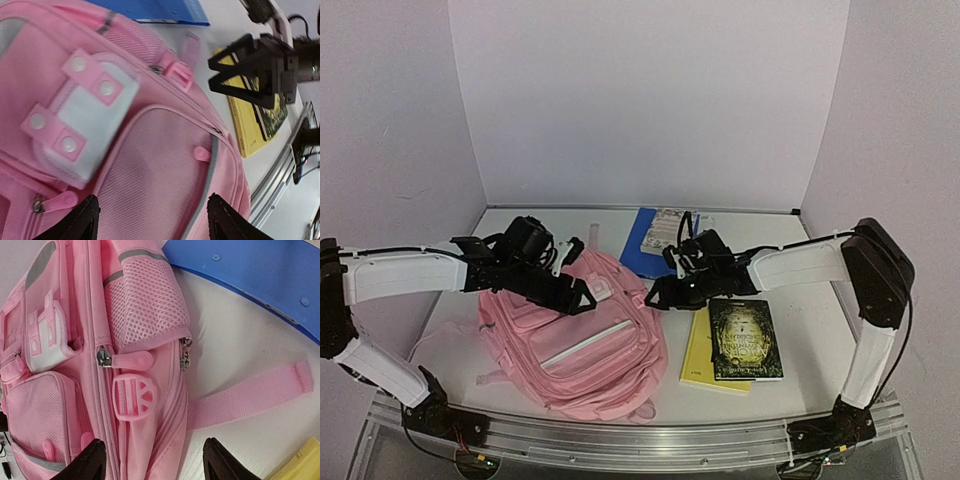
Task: Pack the student bag
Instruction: Adjust the student bag at the center of the board.
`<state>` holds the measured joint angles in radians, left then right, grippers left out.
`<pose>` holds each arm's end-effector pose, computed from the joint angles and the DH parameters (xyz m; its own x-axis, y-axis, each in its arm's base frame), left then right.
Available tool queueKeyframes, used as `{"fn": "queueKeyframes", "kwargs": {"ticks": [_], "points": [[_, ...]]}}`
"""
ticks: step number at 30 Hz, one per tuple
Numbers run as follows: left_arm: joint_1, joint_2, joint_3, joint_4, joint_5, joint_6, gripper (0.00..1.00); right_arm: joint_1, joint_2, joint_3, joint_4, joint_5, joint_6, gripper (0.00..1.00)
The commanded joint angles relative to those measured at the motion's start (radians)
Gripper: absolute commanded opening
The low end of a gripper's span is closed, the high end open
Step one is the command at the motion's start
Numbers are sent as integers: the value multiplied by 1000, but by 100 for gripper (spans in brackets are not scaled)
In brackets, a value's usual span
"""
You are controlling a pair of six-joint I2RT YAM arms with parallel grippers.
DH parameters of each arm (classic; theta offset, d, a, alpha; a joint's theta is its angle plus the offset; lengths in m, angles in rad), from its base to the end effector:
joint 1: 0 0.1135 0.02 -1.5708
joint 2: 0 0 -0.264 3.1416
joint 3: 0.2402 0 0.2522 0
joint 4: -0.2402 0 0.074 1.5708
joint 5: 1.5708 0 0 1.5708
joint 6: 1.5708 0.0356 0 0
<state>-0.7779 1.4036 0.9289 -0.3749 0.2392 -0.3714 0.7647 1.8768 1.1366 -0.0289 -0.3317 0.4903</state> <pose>0.2029 -0.2117 0.2337 -0.7864 0.2798 -0.5507 0.5450 0.7339 -0.4054 0.2793 0.2841 0.1694 -0.8305 -0.1798 -0.5272 -0.4901 0.6857 0.5382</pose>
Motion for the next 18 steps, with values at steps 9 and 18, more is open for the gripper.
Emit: {"fn": "queueKeyframes", "kwargs": {"ticks": [9, 18], "points": [[317, -296, -141, -212, -188, -319, 96, 10, 180, 172, 76, -51, -20, 46], [435, -290, -279, -179, -121, -375, 100, 33, 155, 75, 141, -79, 28, 10]]}}
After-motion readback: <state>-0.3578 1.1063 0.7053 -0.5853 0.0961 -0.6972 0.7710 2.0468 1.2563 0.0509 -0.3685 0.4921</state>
